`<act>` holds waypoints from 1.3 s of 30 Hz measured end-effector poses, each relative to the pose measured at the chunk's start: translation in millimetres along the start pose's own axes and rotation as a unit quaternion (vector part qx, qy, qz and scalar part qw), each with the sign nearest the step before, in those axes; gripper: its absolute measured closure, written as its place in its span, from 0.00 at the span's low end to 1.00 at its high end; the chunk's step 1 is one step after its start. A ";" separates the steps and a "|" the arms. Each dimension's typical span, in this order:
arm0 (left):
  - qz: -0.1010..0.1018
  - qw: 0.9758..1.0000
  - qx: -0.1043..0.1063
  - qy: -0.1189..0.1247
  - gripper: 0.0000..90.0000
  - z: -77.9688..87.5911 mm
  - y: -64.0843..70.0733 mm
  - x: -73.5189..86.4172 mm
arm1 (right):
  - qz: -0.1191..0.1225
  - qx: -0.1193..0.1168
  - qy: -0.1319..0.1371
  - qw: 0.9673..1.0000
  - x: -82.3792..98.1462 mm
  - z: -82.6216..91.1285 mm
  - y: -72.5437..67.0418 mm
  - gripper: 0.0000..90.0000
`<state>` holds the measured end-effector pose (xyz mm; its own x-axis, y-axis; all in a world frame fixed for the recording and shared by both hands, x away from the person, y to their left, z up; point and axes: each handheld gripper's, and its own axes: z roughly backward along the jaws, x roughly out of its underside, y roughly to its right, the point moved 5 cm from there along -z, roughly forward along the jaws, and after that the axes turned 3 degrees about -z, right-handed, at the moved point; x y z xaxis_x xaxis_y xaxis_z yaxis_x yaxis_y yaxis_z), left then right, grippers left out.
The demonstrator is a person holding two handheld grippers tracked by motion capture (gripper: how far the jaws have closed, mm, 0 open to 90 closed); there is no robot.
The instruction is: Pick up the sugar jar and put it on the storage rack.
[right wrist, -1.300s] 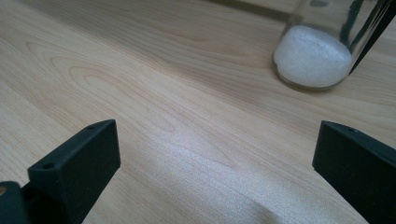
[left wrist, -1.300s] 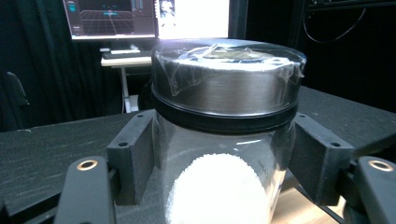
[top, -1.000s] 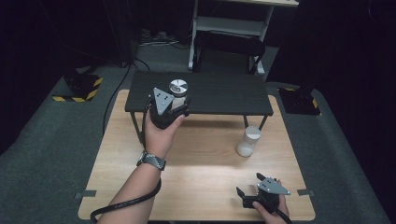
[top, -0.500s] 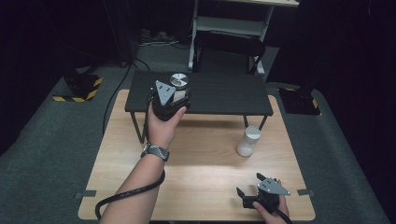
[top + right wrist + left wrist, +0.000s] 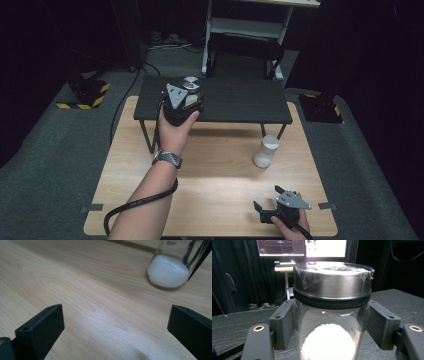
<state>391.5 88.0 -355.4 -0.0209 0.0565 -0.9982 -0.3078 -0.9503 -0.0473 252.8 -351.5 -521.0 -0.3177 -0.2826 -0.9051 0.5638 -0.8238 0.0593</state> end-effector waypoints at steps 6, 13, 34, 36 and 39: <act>0.000 1.000 0.006 0.005 0.34 -0.1 -2.1 2.9 | 0.000 0.000 0.000 1.000 0.0 0.0 0.2 0.00; -0.001 1.000 0.006 0.003 0.34 -0.2 -2.4 1.7 | 0.001 0.001 0.000 1.000 0.2 0.3 -0.4 0.00; -0.007 1.000 -0.004 -0.013 0.10 3.5 1.6 -9.4 | 0.001 0.001 0.000 1.000 0.3 0.4 -0.6 0.00; -0.009 1.000 -0.004 -0.011 0.06 4.9 2.2 -10.0 | 0.001 0.001 0.000 1.000 0.3 0.5 -0.2 0.00; -0.012 1.000 -0.004 -0.010 0.02 6.7 3.2 -10.2 | 0.001 0.000 0.000 1.000 0.3 0.5 -0.2 0.00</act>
<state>384.4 86.5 -345.1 -0.0321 0.0860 -0.9958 -0.3014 -0.9507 -0.0724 252.2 -351.7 -521.0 -0.3161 -0.2839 -0.9052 0.5640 -0.8235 0.0613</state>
